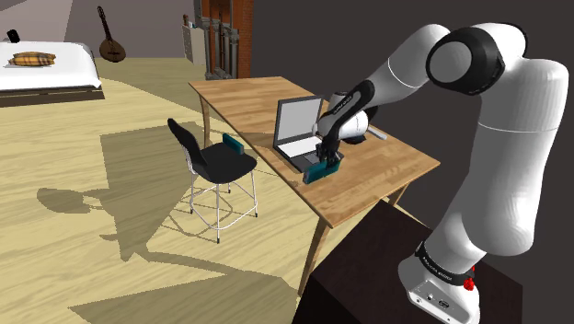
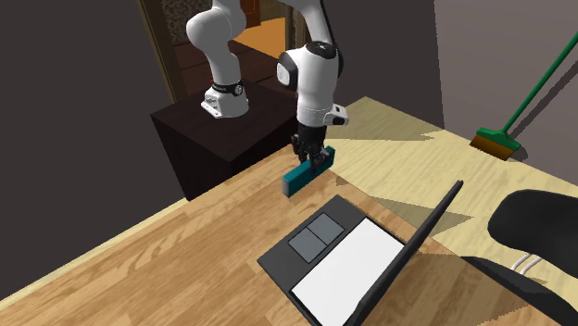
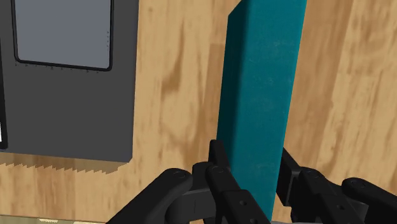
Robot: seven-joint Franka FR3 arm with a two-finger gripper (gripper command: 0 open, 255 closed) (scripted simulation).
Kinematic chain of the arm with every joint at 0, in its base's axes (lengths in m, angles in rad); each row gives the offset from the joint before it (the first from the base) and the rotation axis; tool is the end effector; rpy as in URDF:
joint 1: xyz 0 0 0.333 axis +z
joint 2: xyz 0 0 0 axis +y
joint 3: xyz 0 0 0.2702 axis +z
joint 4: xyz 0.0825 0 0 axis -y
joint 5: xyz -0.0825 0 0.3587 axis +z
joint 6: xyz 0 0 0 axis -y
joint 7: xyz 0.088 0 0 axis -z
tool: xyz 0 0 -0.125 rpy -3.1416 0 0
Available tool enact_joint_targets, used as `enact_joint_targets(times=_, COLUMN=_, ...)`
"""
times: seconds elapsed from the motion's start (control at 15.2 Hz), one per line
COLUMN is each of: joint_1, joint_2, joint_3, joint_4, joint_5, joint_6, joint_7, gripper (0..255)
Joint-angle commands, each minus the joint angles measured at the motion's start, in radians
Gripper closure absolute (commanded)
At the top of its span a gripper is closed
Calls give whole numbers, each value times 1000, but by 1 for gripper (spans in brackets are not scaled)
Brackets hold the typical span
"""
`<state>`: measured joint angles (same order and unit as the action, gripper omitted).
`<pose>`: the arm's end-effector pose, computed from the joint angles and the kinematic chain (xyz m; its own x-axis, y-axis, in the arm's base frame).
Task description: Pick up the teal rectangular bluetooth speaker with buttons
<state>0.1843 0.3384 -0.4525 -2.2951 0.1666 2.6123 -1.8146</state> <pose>0.4833 -0.1468 0.1783 0.1436 0.9876 -0.0631 0.9896 -0.1433 0.0103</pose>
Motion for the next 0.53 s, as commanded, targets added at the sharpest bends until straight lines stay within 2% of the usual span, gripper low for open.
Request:
enact_joint_targets(times=0.0, joint_1=10, joint_2=-25, joint_3=-13, joint_4=0, joint_5=-19, joint_6=-23, joint_7=13, gripper=255)
enact_joint_targets(times=0.46, joint_1=31, joint_2=-88, joint_3=-41, joint_4=2, joint_5=-69, joint_6=-83, joint_7=45, gripper=255)
